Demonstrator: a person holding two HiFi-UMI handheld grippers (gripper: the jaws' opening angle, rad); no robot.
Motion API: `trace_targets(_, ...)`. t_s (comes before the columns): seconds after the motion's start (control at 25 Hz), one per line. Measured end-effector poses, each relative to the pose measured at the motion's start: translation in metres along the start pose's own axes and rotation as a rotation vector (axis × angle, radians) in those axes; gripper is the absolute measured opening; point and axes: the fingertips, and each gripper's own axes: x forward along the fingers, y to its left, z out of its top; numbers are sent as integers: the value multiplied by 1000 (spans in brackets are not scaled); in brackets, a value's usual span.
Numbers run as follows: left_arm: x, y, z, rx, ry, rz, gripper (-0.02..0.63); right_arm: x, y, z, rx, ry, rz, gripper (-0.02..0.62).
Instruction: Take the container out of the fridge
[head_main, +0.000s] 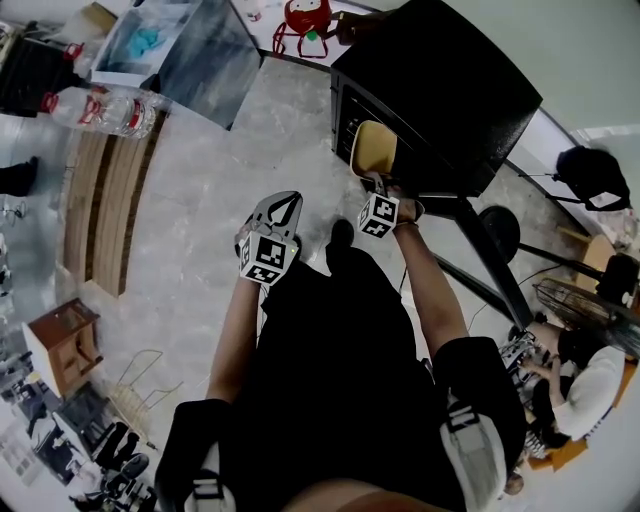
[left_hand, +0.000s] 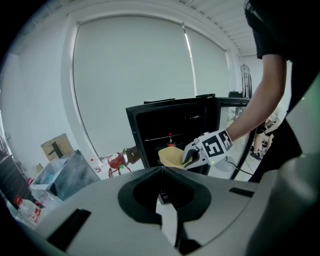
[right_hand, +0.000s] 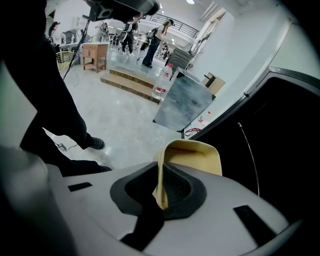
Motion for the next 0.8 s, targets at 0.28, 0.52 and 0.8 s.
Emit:
trace_targets(0.28,-17,9,-13,10,-5,-24,21,-3,5,10,17,37,-6,26)
trace_targets(0.52,-37,24,-28,13,-15,-49,21,-16,18,27,54,60,-11,26)
trace_targets(0.8,-61,31,-42,40,-37,-92,21,-31,39,47,94,84,-24,26)
